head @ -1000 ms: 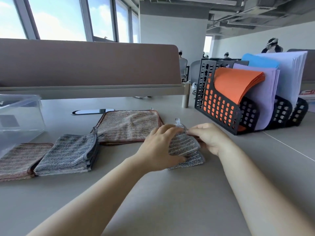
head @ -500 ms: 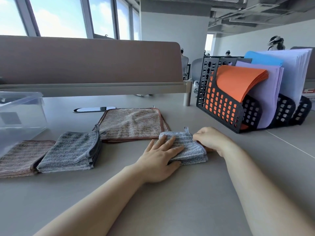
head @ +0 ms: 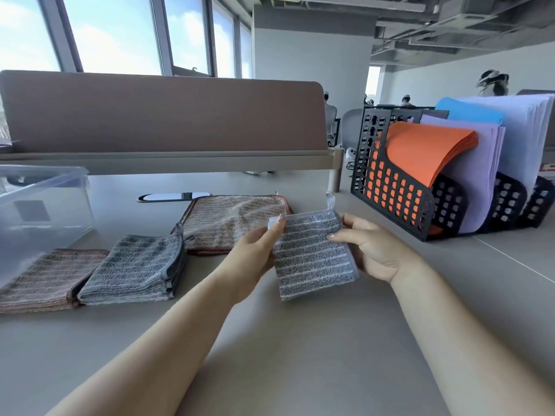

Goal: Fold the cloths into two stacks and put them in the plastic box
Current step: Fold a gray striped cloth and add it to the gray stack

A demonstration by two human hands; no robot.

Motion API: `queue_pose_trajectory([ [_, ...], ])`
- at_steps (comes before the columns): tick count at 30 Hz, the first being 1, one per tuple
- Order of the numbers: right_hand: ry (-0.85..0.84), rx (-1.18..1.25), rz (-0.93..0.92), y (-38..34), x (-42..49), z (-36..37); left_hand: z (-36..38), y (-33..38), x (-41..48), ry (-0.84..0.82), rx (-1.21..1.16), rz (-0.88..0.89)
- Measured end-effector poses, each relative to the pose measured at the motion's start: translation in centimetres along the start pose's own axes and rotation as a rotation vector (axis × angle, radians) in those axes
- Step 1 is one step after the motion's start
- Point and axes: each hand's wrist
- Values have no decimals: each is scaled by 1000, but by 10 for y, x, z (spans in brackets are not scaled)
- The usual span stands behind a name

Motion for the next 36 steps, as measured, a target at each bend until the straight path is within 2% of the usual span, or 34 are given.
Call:
queue_pose_trajectory([
  [2, -65, 45, -18, 1, 0, 4, -2, 2, -1, -21, -135, -18],
  [4, -88, 92, -32, 2, 1, 8, -2, 4, -1, -2, -172, 23],
  [11, 120, 115, -170, 5, 10, 37, -8, 14, -5, 59, -163, 133],
  [15, 143, 166, -145, -4, 15, 61, -28, 23, -10, 73, -145, 147],
  [17, 167, 184, -123, -9, 19, 74, -44, 27, -17, 83, -62, 186],
  [20, 196, 203, -98, -11, 27, 93, -68, 35, -30, 16, -5, 252],
  [23, 116, 133, -37, -11, 35, 126, -108, 44, -41, 79, -35, 284],
  [27, -85, -51, -34, -5, 38, 152, -150, 52, -50, 146, -57, 212],
  [30, -202, -84, -61, -5, 44, 173, -183, 53, -56, 137, -19, 144],
  [36, -232, -11, -51, 7, 57, 202, -216, 50, -61, 227, 109, 117],
])
Point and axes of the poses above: each hand's wrist, its own x-axis towards the middle knuckle, its own z-axis out of the palm, y = z × x, and after that the axes turned 2 degrees about y, right-handed
